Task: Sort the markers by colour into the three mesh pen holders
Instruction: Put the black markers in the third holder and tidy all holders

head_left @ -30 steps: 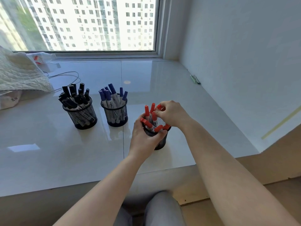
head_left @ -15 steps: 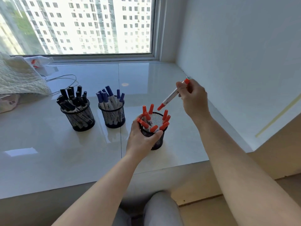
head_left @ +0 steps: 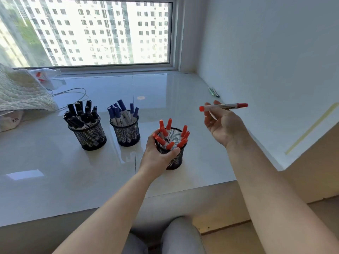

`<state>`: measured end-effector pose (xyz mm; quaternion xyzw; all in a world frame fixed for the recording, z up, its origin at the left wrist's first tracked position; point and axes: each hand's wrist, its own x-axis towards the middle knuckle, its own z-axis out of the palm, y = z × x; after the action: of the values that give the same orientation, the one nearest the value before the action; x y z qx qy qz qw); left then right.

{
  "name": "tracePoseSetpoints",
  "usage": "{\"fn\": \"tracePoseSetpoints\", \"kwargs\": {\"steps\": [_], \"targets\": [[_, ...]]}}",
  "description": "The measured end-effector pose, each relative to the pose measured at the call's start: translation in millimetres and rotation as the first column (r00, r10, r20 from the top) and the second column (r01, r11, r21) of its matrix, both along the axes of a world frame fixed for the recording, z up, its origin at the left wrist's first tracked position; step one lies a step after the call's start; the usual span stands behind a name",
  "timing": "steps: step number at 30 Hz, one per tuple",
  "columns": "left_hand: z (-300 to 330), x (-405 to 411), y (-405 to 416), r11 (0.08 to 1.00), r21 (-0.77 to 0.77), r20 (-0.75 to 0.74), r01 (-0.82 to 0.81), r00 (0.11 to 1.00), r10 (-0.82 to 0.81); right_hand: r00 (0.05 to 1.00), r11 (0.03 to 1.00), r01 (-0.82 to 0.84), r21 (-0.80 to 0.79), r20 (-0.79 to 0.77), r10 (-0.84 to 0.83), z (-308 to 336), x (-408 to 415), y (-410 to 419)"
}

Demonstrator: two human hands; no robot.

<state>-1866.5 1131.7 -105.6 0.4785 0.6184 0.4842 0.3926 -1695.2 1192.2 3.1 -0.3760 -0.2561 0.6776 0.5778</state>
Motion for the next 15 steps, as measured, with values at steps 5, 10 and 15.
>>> {"fn": "tracePoseSetpoints", "kwargs": {"steps": [5, 10, 15], "targets": [[-2, 0, 1, 1.000, -0.002, 0.006, 0.010, 1.000, -0.010, 0.929, 0.982, -0.111, 0.153, 0.366, 0.048, -9, -17, -6], [-3, 1, 2, 1.000, 0.011, 0.005, -0.003, 1.000, 0.003, 0.566, 0.928, -0.239, 0.286, 0.818, -0.106, -20, -40, -10], [-4, 1, 1, 1.000, 0.004, -0.013, -0.015, 1.000, 0.015, 0.347, 0.867, -0.318, 0.383, 0.898, -0.269, -32, -48, -13]]}}
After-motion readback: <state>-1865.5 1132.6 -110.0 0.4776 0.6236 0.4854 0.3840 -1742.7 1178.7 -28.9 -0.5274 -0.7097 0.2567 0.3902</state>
